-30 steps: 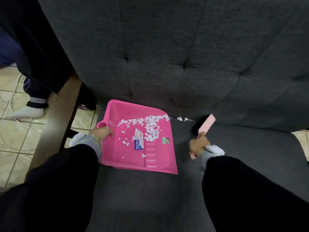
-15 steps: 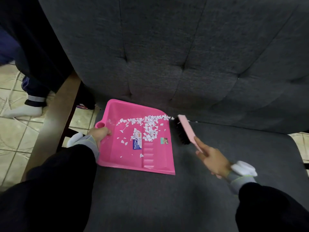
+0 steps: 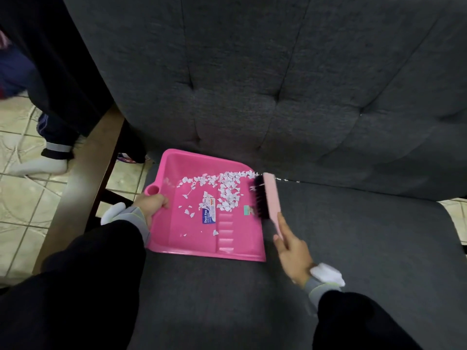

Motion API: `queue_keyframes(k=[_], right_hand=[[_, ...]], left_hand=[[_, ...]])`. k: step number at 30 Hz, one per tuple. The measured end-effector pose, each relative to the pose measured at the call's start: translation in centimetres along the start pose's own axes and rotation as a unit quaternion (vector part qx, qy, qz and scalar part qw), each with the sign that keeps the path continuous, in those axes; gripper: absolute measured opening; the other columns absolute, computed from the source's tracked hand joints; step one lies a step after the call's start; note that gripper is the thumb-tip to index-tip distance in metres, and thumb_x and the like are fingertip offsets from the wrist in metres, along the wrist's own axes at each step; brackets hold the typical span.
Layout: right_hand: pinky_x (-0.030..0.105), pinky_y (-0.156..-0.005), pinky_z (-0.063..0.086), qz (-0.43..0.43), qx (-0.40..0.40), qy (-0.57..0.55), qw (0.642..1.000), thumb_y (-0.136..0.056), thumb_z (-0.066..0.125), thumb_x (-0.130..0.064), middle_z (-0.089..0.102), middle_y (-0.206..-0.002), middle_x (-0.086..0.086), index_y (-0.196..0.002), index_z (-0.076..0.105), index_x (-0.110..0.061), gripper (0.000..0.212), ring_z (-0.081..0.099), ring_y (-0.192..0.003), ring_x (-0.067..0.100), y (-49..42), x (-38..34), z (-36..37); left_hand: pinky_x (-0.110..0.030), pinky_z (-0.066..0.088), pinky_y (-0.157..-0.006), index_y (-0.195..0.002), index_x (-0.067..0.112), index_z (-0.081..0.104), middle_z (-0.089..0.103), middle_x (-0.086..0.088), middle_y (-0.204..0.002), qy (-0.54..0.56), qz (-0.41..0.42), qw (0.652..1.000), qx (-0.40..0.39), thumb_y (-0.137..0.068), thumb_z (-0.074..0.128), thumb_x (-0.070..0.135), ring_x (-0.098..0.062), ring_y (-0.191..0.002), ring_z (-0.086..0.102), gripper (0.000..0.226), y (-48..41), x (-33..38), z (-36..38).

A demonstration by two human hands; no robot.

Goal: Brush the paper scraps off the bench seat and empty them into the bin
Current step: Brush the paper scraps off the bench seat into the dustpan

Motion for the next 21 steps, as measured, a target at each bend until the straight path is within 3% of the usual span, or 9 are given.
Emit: queue_keyframes(k=[5,9,11,13,15,17,19,21], right_hand=[[0.030,-0.084,0.047,0.092,0.051,0.003,0.994,-0.098,0.042,-0.018,0.063,-0.116,0.023,-0.148,0.019,-0.032,0.057,0.062,-0.100,0.039,-1.5,1.9,-2.3],[0.024,-0.063,0.038,-0.006,-0.050,0.080,0.995,-0.098,0.041,-0.020,0.064,-0.080,0.015,-0.149,0.008,-0.031,0.062,0.060,-0.069,0.025,0.5,-1.8,2.2],[0.022,-0.060,0.033,-0.057,-0.099,0.079,0.990,-0.099,0.040,-0.020,0.058,-0.071,0.010,-0.149,0.004,-0.032,0.063,0.049,-0.054,0.013,2.3,-3.4,4.3],[0.023,-0.062,0.036,-0.081,-0.094,0.056,0.991,-0.099,0.041,-0.020,0.054,-0.063,0.004,-0.149,0.005,-0.034,0.064,0.045,-0.049,0.008,3.1,-4.1,4.2],[0.022,-0.065,0.039,-0.072,-0.071,0.015,0.995,-0.098,0.042,-0.019,0.060,-0.066,0.008,-0.147,0.006,-0.039,0.063,0.057,-0.056,0.016,3.2,-3.6,3.0],[0.024,-0.070,0.045,-0.053,-0.044,-0.008,0.998,-0.098,0.042,-0.020,0.069,-0.083,0.019,-0.144,0.007,-0.045,0.063,0.067,-0.074,0.026,3.2,-2.5,1.2],[0.025,-0.081,0.047,-0.040,-0.024,-0.024,0.999,-0.098,0.043,-0.019,0.069,-0.103,0.022,-0.143,0.011,-0.046,0.061,0.067,-0.091,0.030,3.2,-1.6,-0.5],[0.021,-0.094,0.041,-0.036,-0.014,-0.049,0.998,-0.099,0.043,-0.017,0.061,-0.125,0.015,-0.144,0.015,-0.043,0.059,0.060,-0.113,0.029,3.7,-1.2,-2.5]], left_hand=[[-0.035,0.049,-0.065,-0.076,0.004,0.052,0.056,-0.015,-0.076,0.021,0.017,0.999,0.022,-0.074,0.051,-0.008,-0.029,-0.067,0.054,0.012,0.1,-0.3,-0.2],[-0.039,0.050,-0.071,-0.075,0.005,0.052,0.057,-0.014,-0.074,0.034,0.022,0.999,0.023,-0.073,0.051,-0.008,-0.029,-0.068,0.055,0.014,0.2,-0.5,-0.2],[-0.044,0.051,-0.080,-0.077,0.006,0.053,0.058,-0.015,-0.079,0.039,0.022,0.999,0.020,-0.072,0.052,-0.008,-0.031,-0.075,0.057,0.015,0.5,-0.8,-0.2],[-0.047,0.050,-0.086,-0.079,0.008,0.054,0.060,-0.014,-0.083,0.045,0.020,0.999,0.016,-0.072,0.053,-0.007,-0.033,-0.081,0.058,0.017,0.8,-1.3,-0.1],[-0.050,0.050,-0.087,-0.080,0.009,0.054,0.061,-0.015,-0.083,0.054,0.020,0.998,0.018,-0.073,0.053,-0.008,-0.034,-0.083,0.059,0.018,1.2,-2.1,-0.1],[-0.054,0.050,-0.089,-0.084,0.009,0.057,0.063,-0.018,-0.089,0.052,0.016,0.998,0.015,-0.071,0.055,-0.006,-0.037,-0.088,0.061,0.020,1.7,-2.9,0.1],[-0.056,0.051,-0.087,-0.083,0.010,0.058,0.065,-0.020,-0.091,0.046,0.020,0.999,0.009,-0.070,0.056,-0.005,-0.037,-0.088,0.062,0.020,2.3,-3.7,0.6],[-0.052,0.052,-0.085,-0.081,0.009,0.060,0.064,-0.019,-0.084,0.045,0.026,0.999,-0.003,-0.072,0.056,-0.007,-0.034,-0.081,0.061,0.019,3.9,-4.2,1.4]])
Point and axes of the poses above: each hand's wrist, its own y-axis away from the middle knuckle, its own z-axis out of the palm, x = y × z, the point moved 10 cm from there along -y, towards the middle knuckle
